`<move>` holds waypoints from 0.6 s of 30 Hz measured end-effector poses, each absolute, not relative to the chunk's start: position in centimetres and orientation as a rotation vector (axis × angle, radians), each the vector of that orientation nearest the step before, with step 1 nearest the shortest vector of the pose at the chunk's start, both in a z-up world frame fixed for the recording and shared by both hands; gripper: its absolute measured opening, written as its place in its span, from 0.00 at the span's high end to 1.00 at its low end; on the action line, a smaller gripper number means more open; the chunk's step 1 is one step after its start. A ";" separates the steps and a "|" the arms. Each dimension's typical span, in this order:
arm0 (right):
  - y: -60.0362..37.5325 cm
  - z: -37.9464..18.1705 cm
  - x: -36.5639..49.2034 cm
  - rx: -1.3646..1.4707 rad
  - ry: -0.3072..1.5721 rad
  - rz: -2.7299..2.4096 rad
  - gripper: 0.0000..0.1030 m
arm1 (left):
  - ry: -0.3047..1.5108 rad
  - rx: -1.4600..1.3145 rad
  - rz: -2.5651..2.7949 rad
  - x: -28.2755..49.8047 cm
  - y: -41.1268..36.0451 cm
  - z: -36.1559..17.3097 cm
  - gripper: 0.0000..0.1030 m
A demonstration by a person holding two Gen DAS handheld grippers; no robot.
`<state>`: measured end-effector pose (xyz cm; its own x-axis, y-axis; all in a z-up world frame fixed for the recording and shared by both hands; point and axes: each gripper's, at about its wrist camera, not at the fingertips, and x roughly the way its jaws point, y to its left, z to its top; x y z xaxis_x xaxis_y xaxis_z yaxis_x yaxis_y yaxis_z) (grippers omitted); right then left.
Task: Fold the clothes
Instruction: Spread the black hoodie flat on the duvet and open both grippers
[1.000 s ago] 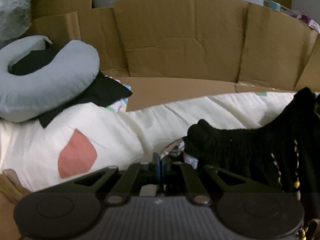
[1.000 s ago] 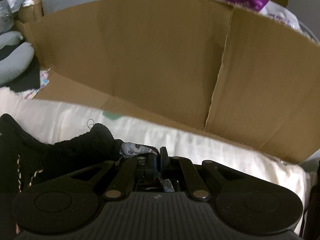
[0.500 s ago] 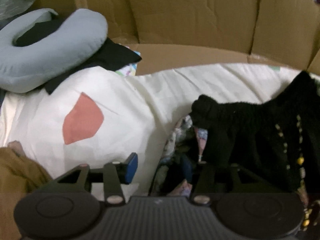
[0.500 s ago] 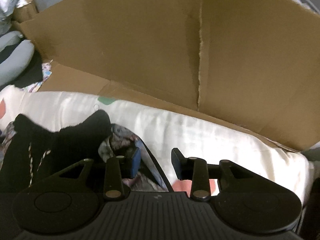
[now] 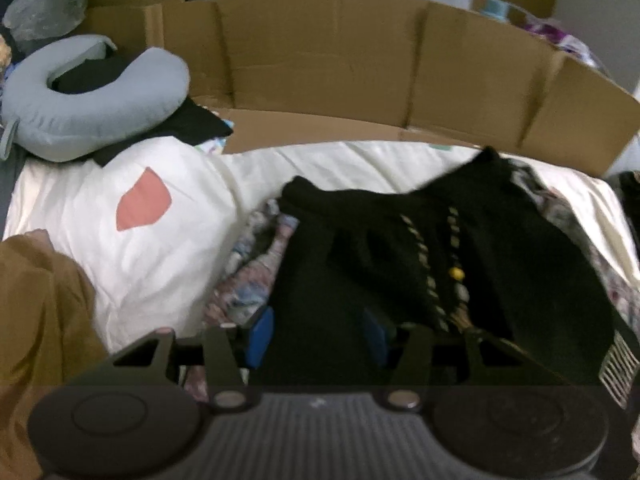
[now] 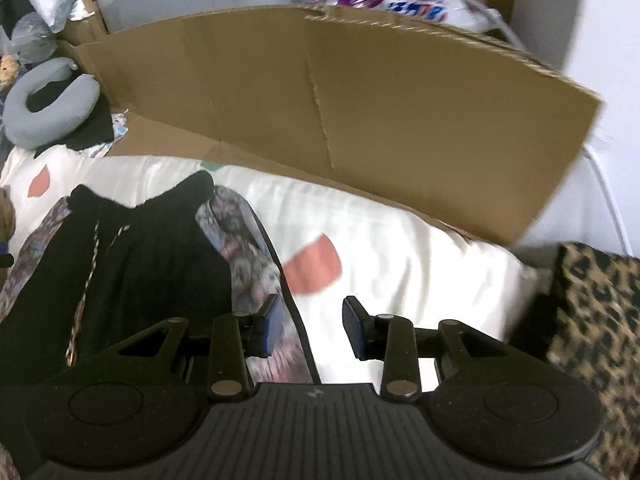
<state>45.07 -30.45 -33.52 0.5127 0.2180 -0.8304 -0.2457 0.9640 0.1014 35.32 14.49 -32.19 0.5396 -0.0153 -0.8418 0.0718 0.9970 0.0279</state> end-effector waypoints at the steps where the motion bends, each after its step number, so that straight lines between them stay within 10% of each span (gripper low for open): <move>1: -31.0 -33.2 44.3 -0.031 0.994 0.281 0.61 | 1.001 0.066 -0.057 34.7 14.0 -31.8 0.48; 18: -40.3 -29.3 31.3 -0.003 1.015 0.231 0.61 | 0.989 0.072 -0.127 25.9 7.0 -25.8 0.46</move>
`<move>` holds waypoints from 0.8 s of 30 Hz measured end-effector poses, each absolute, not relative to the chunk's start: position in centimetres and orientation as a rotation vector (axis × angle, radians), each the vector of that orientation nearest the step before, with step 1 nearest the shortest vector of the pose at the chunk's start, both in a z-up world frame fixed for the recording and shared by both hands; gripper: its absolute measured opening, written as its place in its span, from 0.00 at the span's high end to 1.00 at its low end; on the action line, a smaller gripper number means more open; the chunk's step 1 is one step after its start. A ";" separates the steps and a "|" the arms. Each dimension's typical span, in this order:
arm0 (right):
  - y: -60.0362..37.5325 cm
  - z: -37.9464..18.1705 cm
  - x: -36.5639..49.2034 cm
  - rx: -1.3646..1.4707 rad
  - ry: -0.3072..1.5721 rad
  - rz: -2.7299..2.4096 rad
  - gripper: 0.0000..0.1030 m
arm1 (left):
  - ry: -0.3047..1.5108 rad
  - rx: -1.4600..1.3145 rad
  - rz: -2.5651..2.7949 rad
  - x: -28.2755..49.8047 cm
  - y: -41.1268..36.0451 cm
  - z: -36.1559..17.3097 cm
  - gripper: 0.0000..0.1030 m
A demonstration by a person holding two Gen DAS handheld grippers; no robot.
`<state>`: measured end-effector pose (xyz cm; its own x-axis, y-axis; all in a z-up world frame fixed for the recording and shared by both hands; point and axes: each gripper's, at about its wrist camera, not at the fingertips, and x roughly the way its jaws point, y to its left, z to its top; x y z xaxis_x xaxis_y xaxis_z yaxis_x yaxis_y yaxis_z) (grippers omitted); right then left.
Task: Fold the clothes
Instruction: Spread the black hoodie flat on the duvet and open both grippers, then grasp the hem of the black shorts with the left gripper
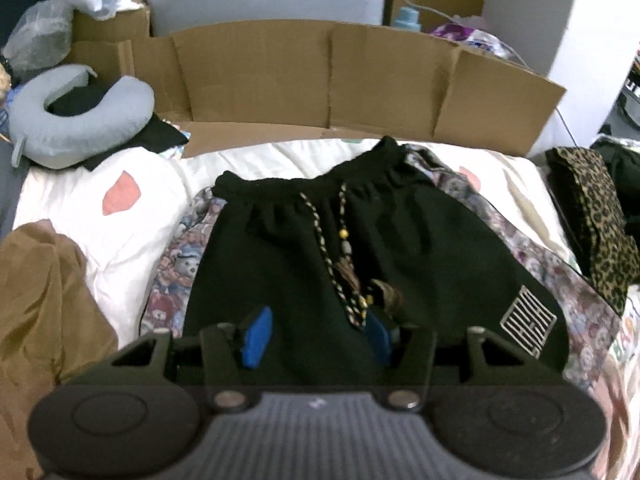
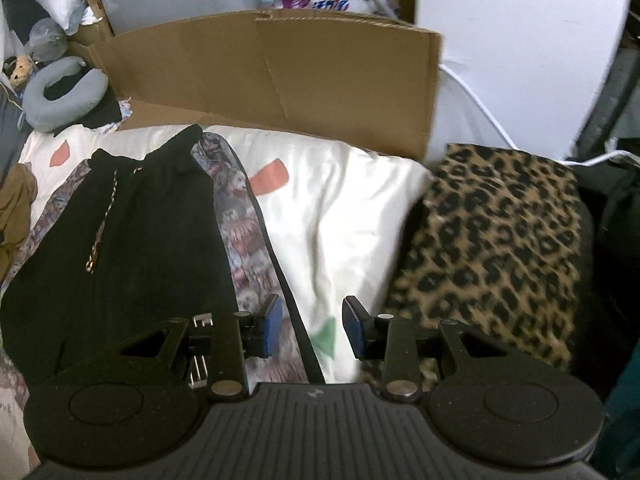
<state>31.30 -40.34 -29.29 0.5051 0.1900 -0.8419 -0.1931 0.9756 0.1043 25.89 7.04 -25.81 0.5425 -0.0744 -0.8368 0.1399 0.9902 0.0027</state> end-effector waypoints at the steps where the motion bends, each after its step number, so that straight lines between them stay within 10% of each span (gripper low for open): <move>1: -40.8 -29.0 30.7 0.002 1.014 0.228 0.61 | 0.990 0.071 -0.130 25.4 6.7 -25.5 0.46; 24: -48.6 -24.3 17.9 0.233 0.882 0.206 0.61 | 1.109 0.080 -0.042 16.1 4.0 -16.2 0.46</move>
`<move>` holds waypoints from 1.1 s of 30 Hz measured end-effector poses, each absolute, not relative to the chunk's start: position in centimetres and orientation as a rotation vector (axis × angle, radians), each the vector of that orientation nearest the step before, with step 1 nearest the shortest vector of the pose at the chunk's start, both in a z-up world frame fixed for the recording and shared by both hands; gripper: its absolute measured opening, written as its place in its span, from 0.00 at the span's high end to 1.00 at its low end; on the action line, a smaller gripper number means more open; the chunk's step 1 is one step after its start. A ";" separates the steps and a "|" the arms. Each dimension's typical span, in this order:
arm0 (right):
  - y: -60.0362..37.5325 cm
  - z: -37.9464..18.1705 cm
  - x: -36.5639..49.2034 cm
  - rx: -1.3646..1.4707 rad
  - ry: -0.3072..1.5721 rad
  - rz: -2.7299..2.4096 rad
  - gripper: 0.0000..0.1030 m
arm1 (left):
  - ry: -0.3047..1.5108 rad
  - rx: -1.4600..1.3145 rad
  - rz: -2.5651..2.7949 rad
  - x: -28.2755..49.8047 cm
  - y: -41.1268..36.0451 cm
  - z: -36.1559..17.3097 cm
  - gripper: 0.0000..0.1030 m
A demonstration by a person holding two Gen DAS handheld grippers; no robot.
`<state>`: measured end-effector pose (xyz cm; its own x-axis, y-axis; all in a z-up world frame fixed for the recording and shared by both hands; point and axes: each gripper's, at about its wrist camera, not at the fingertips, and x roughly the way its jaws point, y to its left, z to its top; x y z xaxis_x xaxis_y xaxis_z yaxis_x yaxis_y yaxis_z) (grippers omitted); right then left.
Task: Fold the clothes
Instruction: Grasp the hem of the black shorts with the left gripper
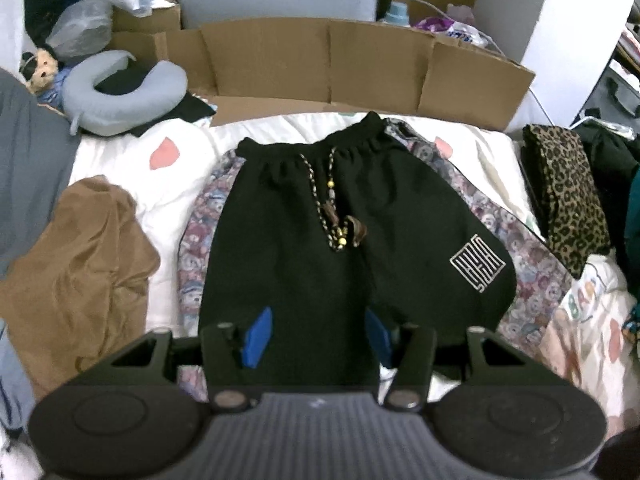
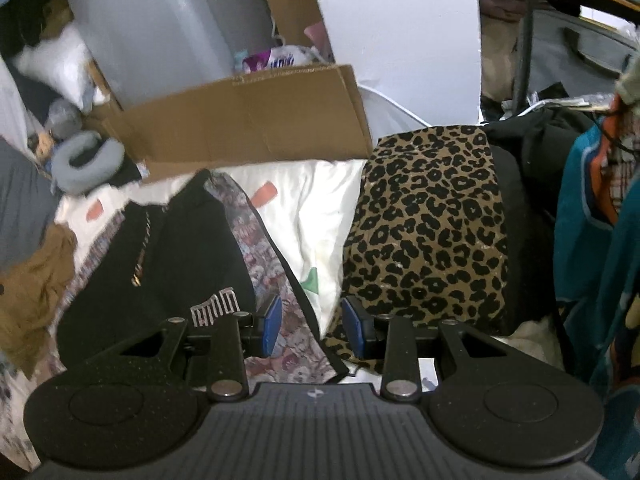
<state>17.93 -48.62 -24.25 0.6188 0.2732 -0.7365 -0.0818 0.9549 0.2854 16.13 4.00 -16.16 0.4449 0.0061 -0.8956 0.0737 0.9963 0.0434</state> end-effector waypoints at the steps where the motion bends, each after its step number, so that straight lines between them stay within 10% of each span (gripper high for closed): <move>1: -48.7 -24.2 17.6 0.248 0.875 0.208 0.60 | 1.109 0.081 -0.044 16.0 3.7 -15.8 0.45; 33: -45.6 -33.9 14.0 0.185 0.931 0.105 0.49 | 1.225 0.063 -0.421 12.7 -6.4 -31.9 0.44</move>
<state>14.02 -45.63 -33.87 0.5935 0.1694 -0.7868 -0.0100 0.9791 0.2033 12.72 -6.44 -31.89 0.2725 -0.2789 -0.9208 0.3461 0.9214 -0.1767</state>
